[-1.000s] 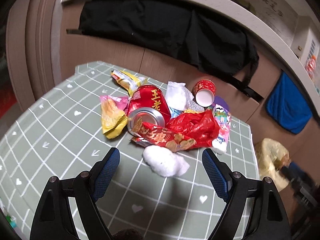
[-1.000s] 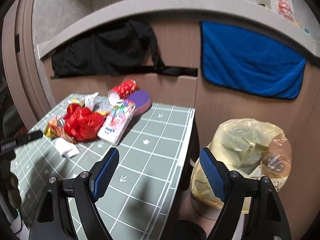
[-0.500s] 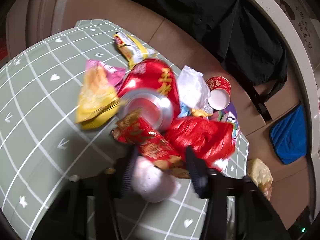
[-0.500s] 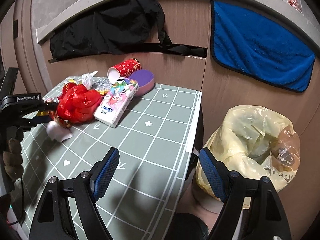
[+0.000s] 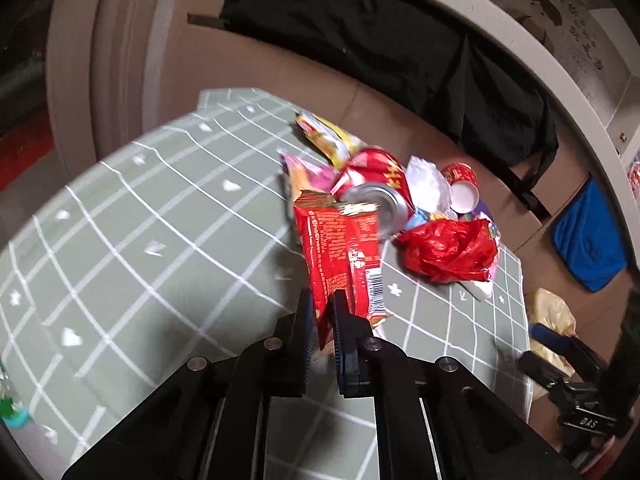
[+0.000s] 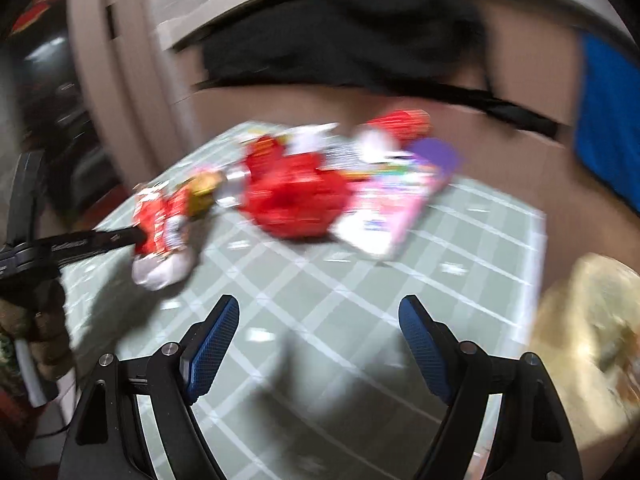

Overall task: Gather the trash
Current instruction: 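Grasp the red snack wrappers with the left tool while the right tool grasps the white tissue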

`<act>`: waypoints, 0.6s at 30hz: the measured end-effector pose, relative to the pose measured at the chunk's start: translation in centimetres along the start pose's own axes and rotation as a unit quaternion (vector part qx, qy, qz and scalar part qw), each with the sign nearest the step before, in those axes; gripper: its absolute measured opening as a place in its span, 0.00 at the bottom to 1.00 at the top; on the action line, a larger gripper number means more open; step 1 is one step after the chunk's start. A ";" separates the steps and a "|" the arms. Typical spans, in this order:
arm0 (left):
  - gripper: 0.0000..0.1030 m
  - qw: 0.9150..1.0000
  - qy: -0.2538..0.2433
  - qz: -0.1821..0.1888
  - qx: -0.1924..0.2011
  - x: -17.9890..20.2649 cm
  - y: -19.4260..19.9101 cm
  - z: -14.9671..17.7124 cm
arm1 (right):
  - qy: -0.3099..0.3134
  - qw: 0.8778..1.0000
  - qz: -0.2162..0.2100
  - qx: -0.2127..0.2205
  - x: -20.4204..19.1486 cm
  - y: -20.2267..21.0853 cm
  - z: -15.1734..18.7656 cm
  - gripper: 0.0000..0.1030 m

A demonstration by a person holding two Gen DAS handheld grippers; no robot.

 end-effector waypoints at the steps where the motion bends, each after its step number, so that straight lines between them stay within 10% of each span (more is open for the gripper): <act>1: 0.09 1.000 0.002 0.000 0.004 -0.6 0.4 -0.1 | 0.008 1.000 -0.020 -0.011 -1.1 -0.8 -0.2 0.75; 18: 0.09 0.996 0.071 -0.039 0.020 -10.7 2.7 0.3 | 0.096 0.989 -0.094 -0.068 -14.1 -11.0 -2.8 0.58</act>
Point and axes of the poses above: each gripper's, at about its wrist camera, not at the fingertips, and y roughly against the way its jaws point, x to its right, z to its underside, the point moved 7 cm from there along -y, roughly the way its jaws point, and after that the axes turned 5 degrees about -z, right-handed, at the moved point
